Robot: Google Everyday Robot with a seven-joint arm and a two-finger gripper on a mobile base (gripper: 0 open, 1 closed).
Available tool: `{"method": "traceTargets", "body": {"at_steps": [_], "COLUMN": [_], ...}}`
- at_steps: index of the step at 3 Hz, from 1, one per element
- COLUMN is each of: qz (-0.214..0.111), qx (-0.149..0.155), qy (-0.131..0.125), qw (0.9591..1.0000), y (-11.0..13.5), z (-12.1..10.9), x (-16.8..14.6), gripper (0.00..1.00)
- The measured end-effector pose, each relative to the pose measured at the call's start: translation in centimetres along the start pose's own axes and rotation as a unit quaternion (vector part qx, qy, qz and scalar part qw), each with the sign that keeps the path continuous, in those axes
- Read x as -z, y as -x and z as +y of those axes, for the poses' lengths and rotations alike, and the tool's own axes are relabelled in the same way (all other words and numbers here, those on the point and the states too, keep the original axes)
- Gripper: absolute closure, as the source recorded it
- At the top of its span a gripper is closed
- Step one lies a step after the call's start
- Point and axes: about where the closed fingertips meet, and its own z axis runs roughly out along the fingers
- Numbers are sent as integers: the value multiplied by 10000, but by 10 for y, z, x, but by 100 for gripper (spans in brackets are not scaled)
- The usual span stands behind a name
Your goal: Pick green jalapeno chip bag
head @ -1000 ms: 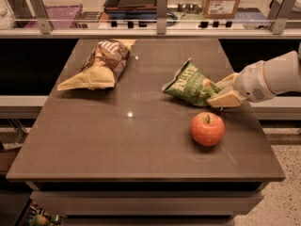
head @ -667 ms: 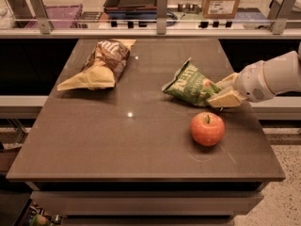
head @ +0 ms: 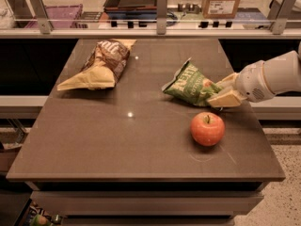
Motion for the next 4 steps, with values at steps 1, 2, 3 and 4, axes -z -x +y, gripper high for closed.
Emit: {"method": "traceTargets", "body": {"at_steps": [1, 2, 3, 4], "qz": [0, -47, -80, -99], "qx": [0, 269, 628, 838], "qy": [0, -31, -130, -150], "qw": [10000, 9996, 9979, 9963], "y": [0, 43, 101, 133], "z": [0, -7, -11, -11], "x": [0, 28, 66, 87], "gripper": [100, 100, 100, 100]}}
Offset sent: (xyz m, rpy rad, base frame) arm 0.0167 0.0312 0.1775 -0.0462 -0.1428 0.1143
